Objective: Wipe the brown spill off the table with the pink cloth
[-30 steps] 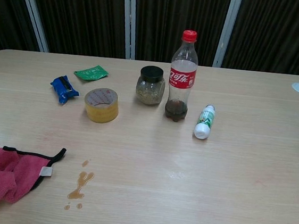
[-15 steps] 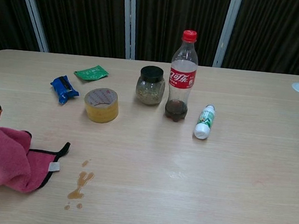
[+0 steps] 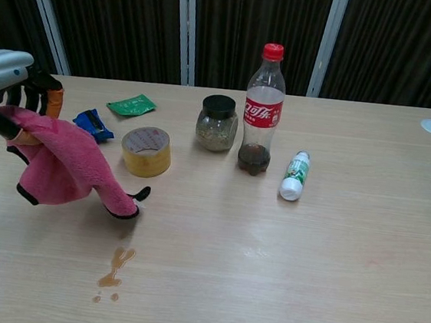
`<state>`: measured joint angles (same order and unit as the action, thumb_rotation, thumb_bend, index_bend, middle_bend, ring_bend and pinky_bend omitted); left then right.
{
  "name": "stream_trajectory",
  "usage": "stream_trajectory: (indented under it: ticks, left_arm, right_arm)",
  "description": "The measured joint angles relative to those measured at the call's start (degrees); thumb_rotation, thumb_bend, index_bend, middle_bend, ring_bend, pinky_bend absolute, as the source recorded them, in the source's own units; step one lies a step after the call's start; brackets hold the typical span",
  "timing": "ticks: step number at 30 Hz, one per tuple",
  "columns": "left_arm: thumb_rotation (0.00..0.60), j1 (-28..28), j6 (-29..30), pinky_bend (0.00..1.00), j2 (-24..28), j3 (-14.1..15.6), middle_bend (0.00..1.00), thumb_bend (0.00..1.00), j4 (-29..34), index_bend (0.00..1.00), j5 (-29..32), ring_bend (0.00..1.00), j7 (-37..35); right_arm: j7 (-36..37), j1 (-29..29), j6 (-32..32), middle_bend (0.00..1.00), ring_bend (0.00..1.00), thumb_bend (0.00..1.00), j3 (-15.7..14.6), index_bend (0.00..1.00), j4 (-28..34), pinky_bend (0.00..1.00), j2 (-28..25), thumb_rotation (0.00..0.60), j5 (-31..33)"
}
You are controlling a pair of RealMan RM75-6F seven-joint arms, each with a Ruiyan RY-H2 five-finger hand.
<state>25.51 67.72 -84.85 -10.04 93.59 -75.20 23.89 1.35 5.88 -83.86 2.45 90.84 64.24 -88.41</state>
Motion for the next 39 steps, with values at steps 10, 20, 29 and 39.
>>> stream_trajectory:
  ticks: [10,20,29,39]
  left_arm:
    - [0.600,4.1,-2.7,0.58,-9.1,0.8,0.59,0.58,-2.2,0.82,2.5,0.51,6.0]
    - [0.600,6.2,-5.6,0.57,-15.1,3.0,0.59,0.58,-9.9,0.82,5.3,0.51,8.5]
    - [0.600,7.0,-8.2,0.57,-17.4,5.8,0.59,0.58,-12.2,0.82,6.4,0.51,9.4]
    - [0.600,5.8,-9.1,0.57,-17.9,11.0,0.59,0.58,-9.1,0.82,4.2,0.51,8.6]
  right_arm:
    - [1.1,-0.2,0.2,0.00,0.00,0.01,0.2,0.00,-0.1,0.03,-0.5,0.600,0.9]
    - [1.9,0.3,1.4,0.00,0.00,0.01,0.5,0.00,-0.4,0.03,-0.3,0.600,1.8]
    - [2.0,0.2,1.4,0.00,0.00,0.01,0.5,0.00,-0.2,0.03,-0.4,0.600,1.7]
    - [2.1,0.2,1.2,0.00,0.00,0.01,0.6,0.00,-0.4,0.03,-0.5,0.600,1.7]
